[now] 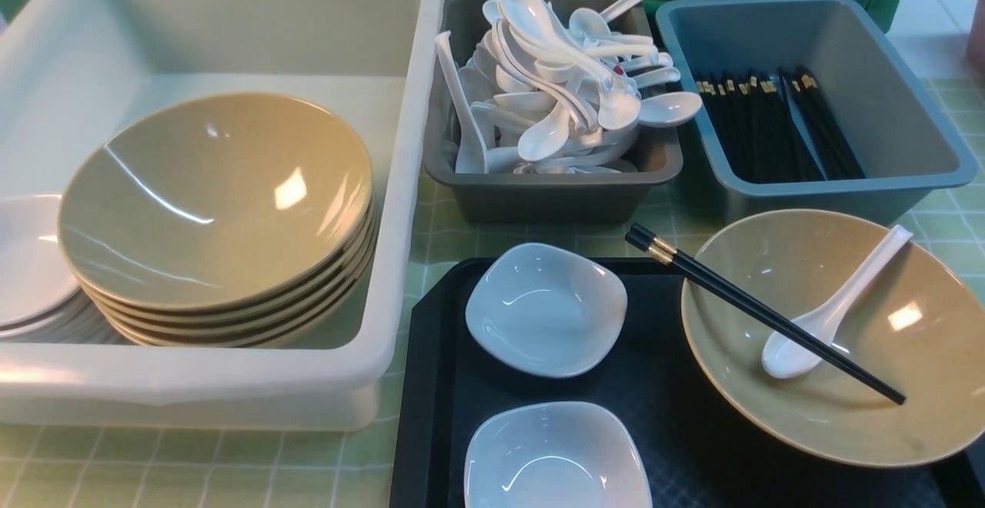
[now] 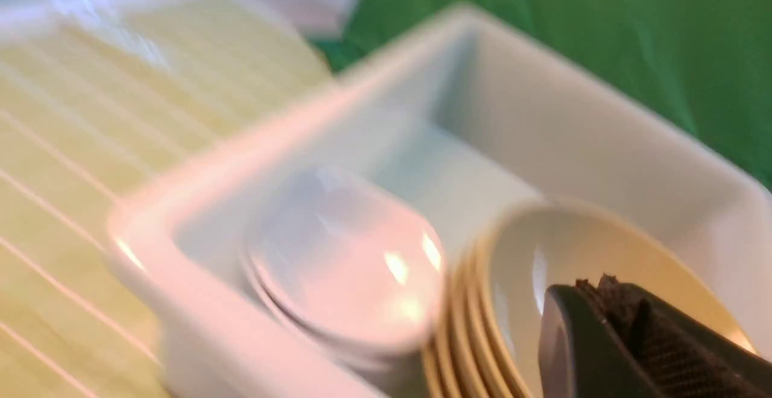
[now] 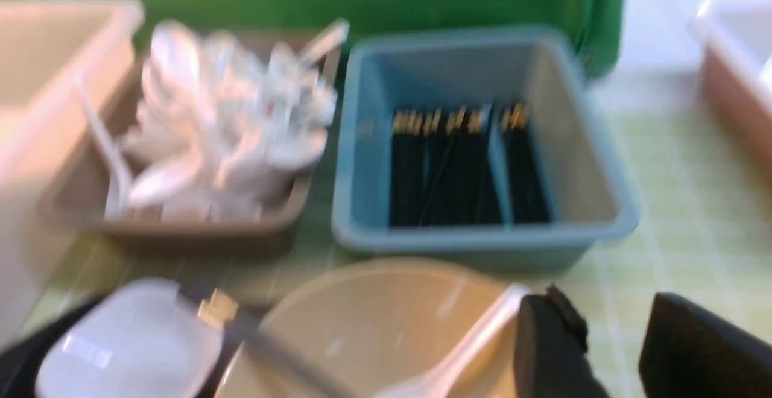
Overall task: On green table put chopsticks spoon bowls plates into blue grey white boxes.
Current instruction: 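Move the grippers toward the tableware on the black tray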
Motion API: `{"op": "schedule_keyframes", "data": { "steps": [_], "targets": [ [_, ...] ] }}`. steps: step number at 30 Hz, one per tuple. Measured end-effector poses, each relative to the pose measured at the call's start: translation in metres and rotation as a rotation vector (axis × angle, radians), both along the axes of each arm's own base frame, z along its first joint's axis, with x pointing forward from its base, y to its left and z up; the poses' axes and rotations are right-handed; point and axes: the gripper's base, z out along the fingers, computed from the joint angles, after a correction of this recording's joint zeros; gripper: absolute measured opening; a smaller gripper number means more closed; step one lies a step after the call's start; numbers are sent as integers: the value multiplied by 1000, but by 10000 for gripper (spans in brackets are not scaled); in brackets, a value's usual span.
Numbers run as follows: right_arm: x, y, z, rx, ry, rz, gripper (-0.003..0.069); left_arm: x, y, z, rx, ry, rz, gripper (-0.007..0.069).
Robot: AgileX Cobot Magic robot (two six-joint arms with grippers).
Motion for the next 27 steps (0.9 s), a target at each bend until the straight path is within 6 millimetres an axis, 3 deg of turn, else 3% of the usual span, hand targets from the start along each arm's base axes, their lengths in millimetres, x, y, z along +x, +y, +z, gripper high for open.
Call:
{"op": "schedule_keyframes", "data": {
  "steps": [2,6,11,15,19,22,27],
  "targets": [
    [3,4,-7,-2,80,40,237,4,-8,-9,-59,22,-74,-1],
    [11,10,-22,-18,256,101,237,17,-25,-14,32,119,-312,-1],
    [23,20,-18,-33,344,173,239,39,-46,-13,141,302,-599,-1],
    [43,29,-14,-38,441,211,267,51,-64,0,161,316,-766,-1],
    [71,36,-20,5,549,178,319,61,-77,13,148,300,-847,-1],
    [82,37,-28,33,602,147,336,66,-79,12,133,331,-858,-1],
    [85,38,-31,64,614,116,342,67,-80,10,96,356,-848,-1]
  ]
}}
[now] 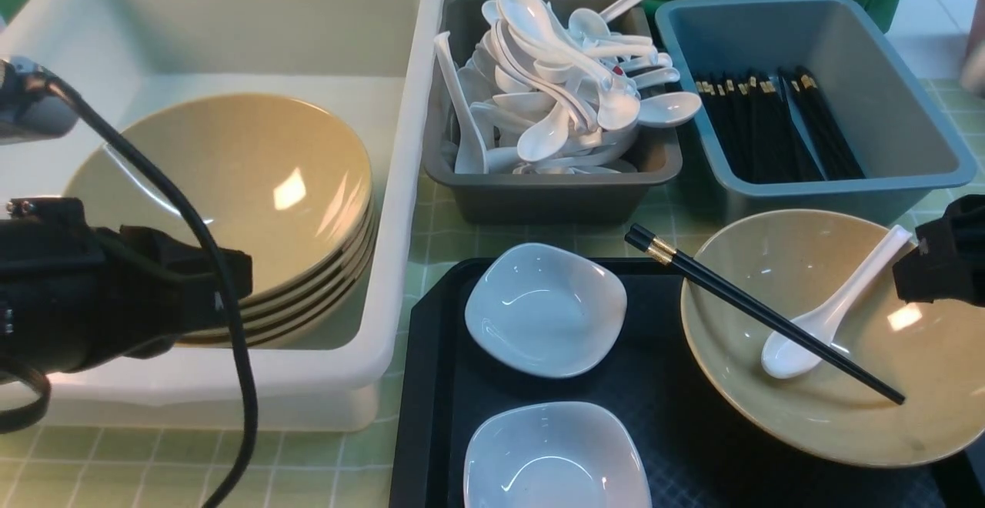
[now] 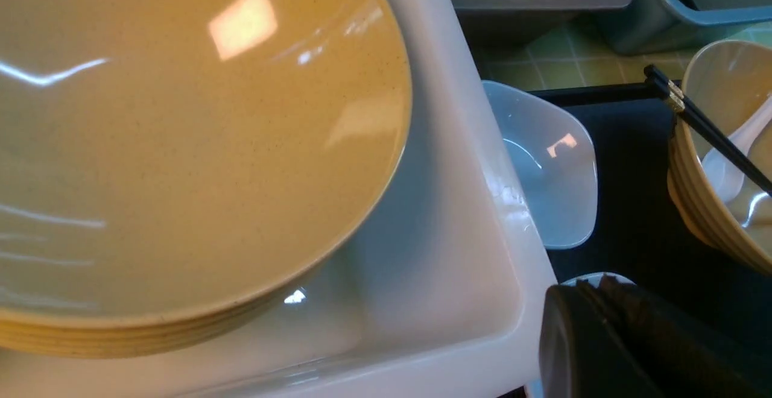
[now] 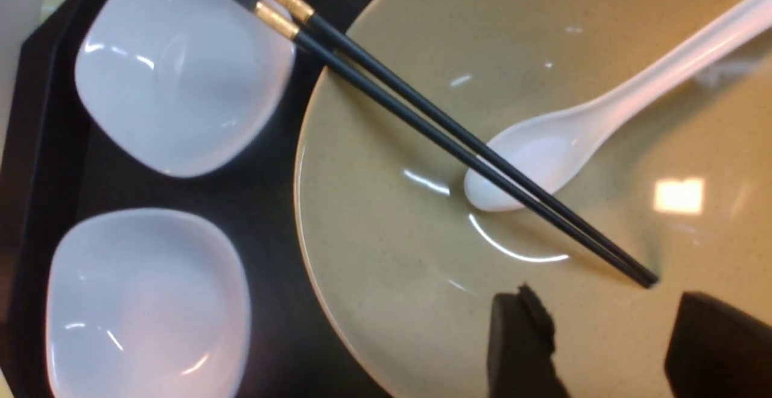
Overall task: On green table put chopsticks spoon bowls plates into blue grey white boxes.
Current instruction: 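Move the grippers toward the tableware on the black tray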
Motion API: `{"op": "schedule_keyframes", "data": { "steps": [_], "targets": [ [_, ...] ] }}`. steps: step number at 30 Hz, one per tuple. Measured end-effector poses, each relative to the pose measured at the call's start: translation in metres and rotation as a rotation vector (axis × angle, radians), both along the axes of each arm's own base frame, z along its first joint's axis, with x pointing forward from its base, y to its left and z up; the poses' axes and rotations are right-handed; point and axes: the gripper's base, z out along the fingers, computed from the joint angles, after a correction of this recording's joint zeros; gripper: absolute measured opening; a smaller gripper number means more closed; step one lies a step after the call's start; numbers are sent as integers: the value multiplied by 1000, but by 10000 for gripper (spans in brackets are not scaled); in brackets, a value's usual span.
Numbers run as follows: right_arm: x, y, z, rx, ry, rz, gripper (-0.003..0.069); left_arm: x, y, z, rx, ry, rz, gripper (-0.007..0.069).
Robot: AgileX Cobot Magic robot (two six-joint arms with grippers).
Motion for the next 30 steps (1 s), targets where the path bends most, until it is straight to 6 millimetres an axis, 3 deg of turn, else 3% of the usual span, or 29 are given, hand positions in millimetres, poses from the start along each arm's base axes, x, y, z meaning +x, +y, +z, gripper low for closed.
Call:
{"op": "schedule_keyframes", "data": {
  "steps": [10,20,30],
  "targets": [
    [1,0,0,24,2,-41,342,0,0,0,-16,5,12,-1],
    [3,0,0,73,16,-126,344,1,-6,7,-158,-3,28,-1],
    [42,6,-37,103,131,-258,449,2,-7,8,-147,-24,11,-1]
  ]
}}
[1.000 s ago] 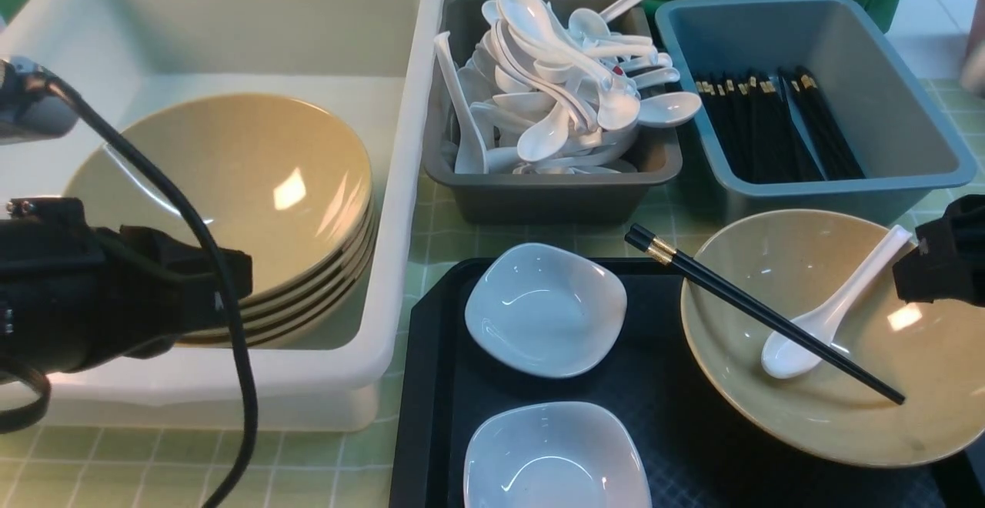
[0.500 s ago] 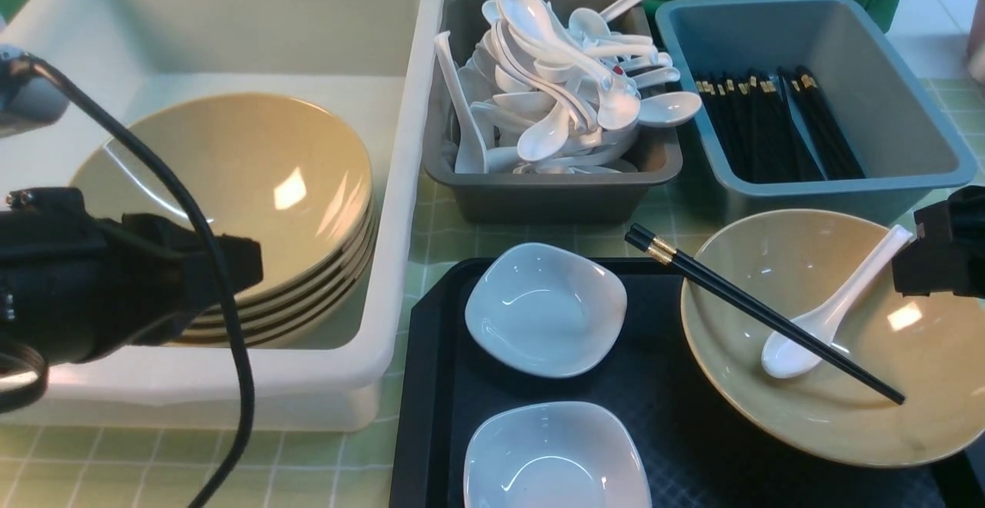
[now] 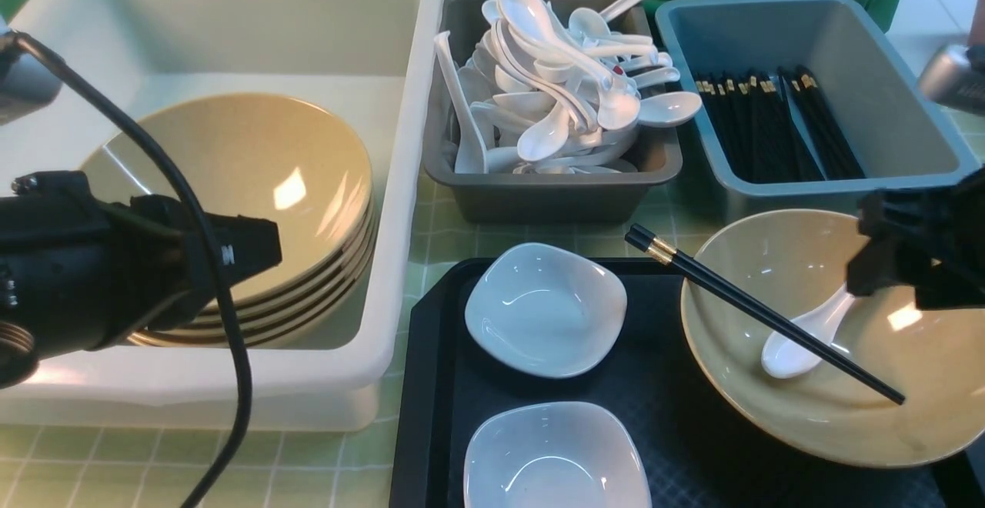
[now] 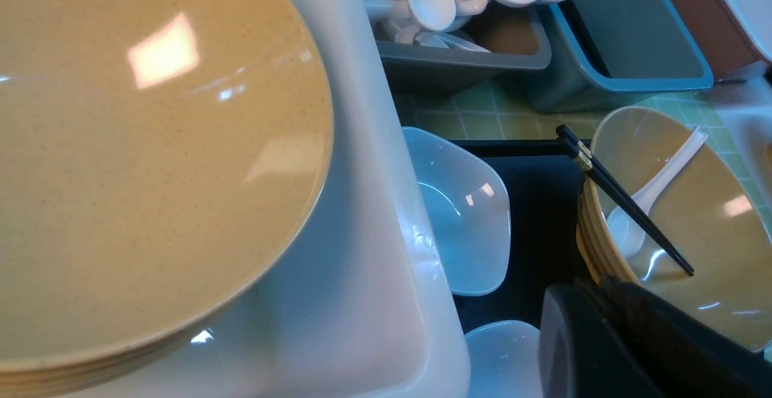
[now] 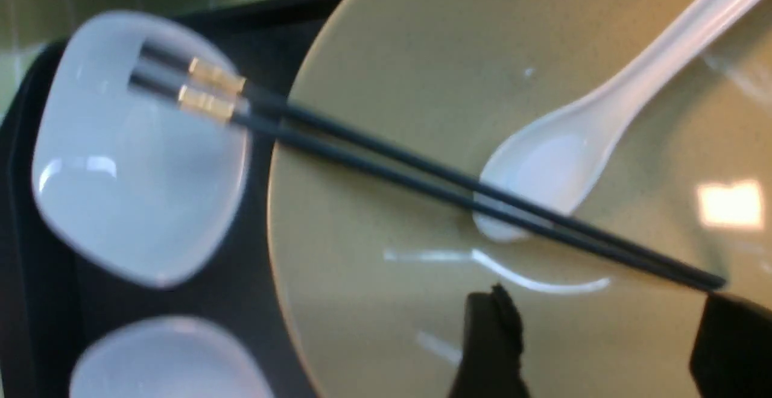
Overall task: On green table put chopsticks spoon bowls plates into blue grey white boxes.
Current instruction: 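Move the grippers toward the tableware on the black tray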
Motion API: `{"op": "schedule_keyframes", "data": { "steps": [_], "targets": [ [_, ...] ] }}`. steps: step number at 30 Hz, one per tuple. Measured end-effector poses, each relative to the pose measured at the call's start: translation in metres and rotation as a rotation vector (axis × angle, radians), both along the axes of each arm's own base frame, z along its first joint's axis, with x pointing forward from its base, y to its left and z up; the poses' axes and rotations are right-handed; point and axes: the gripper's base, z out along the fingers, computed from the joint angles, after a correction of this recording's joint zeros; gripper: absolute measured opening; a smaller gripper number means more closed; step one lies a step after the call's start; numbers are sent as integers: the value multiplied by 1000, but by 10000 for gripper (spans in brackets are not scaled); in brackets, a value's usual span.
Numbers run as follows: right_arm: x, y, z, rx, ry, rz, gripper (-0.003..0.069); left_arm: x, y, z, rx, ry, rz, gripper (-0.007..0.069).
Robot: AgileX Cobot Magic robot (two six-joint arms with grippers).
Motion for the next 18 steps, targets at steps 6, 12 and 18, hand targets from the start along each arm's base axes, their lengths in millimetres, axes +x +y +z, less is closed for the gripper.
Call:
{"op": "schedule_keyframes", "data": {
  "steps": [6,12,18],
  "targets": [
    [31,-2,-24,36,-6,-229,488,0,0,0,-1,1,-1,-1],
    [45,-1,-48,26,58,-281,488,0,0,0,-1,2,-1,-1],
    [41,13,-52,-115,57,56,488,-1,-1,-1,3,17,-11,-1]
  ]
}}
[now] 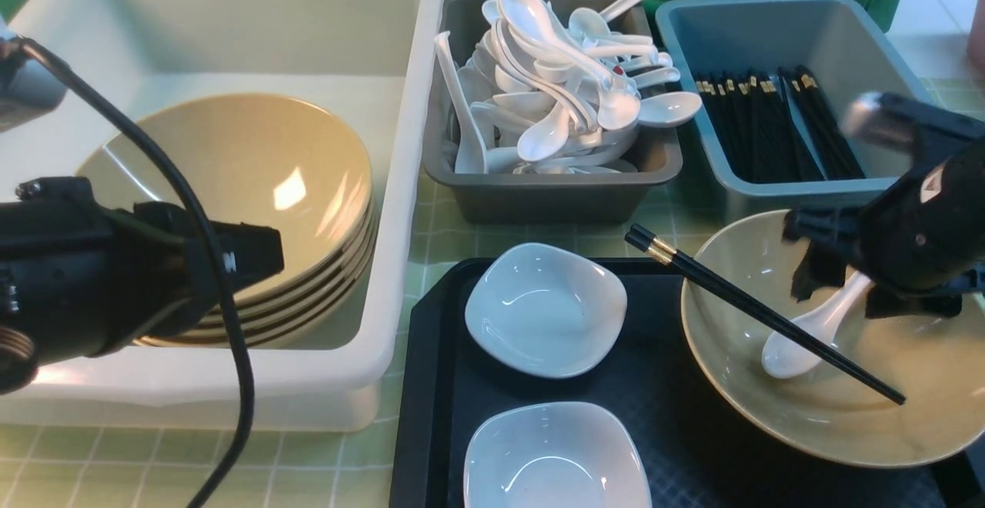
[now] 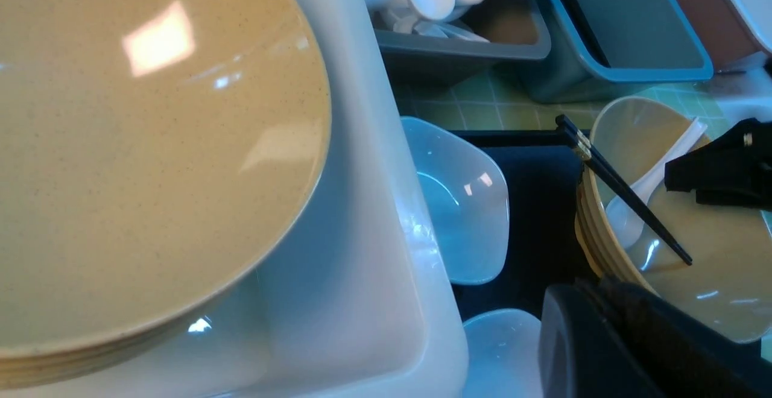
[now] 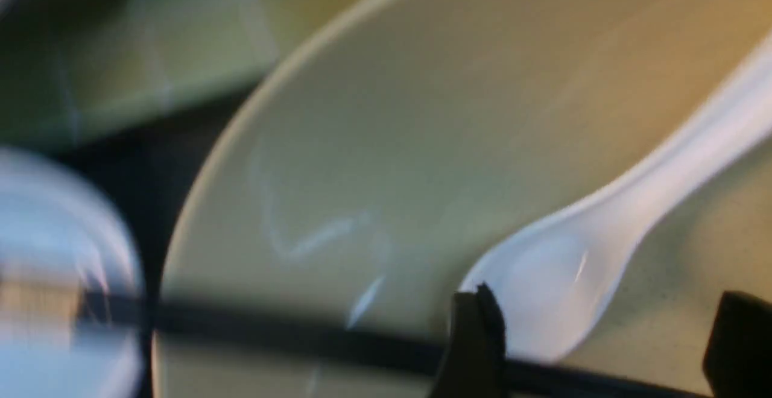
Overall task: On green table put chopsticks spoon bowls plates into blue grey white boxes.
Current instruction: 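Move the grippers toward the tableware on the black tray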
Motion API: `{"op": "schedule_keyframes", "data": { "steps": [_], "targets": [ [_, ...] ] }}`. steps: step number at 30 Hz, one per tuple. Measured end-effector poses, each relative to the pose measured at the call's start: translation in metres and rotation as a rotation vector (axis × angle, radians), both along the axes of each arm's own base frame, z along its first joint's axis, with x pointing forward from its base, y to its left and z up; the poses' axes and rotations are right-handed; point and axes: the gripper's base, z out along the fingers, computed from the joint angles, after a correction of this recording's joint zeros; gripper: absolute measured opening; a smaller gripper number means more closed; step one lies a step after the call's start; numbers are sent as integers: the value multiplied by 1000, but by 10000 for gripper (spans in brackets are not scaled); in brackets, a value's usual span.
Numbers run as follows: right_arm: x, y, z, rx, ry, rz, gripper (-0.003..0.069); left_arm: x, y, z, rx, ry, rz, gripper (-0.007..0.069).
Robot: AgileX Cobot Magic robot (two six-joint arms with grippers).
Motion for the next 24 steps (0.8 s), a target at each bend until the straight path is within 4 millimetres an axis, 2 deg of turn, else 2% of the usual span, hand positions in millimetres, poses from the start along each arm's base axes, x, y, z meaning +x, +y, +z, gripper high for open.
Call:
{"op": "schedule_keyframes", "data": {
  "steps": [1,5,8,12,17,21,24],
  "targets": [
    [-2,3,4,-62,-8,170,488,0,0,0,0,0,0,-1],
    [-4,7,13,-195,-58,539,488,0,0,0,0,0,0,-1],
    [-4,11,11,-249,-76,706,488,0,0,0,0,0,0,-1],
    [0,21,2,-279,-95,870,486,0,0,0,0,0,0,-1],
    [6,29,-12,-279,-86,931,459,0,0,0,0,0,0,-1],
    [12,30,-23,-287,-78,954,367,0,0,0,0,0,0,-1],
    [15,31,-30,-289,-67,969,197,0,0,0,1,0,-1,-1]
  ]
}}
